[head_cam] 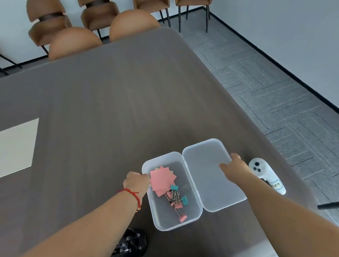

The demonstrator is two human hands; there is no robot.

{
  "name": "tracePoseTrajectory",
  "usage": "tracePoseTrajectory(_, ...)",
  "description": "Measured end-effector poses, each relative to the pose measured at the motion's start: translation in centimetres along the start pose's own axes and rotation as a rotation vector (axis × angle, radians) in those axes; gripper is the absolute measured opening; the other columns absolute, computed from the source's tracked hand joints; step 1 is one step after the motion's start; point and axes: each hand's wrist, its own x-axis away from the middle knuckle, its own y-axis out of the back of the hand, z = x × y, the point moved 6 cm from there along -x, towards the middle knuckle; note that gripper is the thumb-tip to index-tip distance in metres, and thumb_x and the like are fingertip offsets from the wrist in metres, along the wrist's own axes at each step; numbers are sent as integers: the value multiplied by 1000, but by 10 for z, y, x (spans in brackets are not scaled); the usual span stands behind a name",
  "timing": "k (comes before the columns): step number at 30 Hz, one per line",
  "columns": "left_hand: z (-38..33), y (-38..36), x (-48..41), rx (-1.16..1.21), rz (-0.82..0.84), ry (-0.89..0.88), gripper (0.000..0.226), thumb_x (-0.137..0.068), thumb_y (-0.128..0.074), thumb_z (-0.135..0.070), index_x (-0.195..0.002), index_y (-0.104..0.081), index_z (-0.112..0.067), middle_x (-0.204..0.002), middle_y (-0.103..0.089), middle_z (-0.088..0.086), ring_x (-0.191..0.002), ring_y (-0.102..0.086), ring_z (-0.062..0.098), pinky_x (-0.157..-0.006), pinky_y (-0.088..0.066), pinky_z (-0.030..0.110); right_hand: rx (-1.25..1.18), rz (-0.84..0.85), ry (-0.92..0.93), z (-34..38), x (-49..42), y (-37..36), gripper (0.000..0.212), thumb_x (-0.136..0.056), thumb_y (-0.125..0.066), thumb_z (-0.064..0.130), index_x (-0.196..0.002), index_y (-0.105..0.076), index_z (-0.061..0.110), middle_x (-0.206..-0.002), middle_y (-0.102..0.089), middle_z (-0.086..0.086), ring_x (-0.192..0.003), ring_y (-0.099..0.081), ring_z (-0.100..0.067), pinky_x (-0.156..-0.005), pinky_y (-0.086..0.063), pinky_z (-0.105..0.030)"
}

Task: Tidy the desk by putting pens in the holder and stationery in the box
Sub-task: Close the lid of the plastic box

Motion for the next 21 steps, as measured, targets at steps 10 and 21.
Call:
tracePoseTrajectory(10,18,-7,22,329,379,223,27,-100,-40,-34,-112,-51,-12,-108,-58,11,-100,-57,31,-87,-47,46,178,-30,444,81,76,53,28,-90,-54,34,-111,-62,18,-105,-68,-4,-102,-64,-26,-85,-50,-35)
tracePoseTrajectory(21,32,-5,18,460,327,256,49,-102,-31,-36,-135,-44,-2,-130,-57,15,-114,-55,31,-95,-45,47,300,84,715,138,137,-97,31,-93,-42,50,-92,-51,21,-84,-56,3,-79,-52,-22,-68,-39,-31)
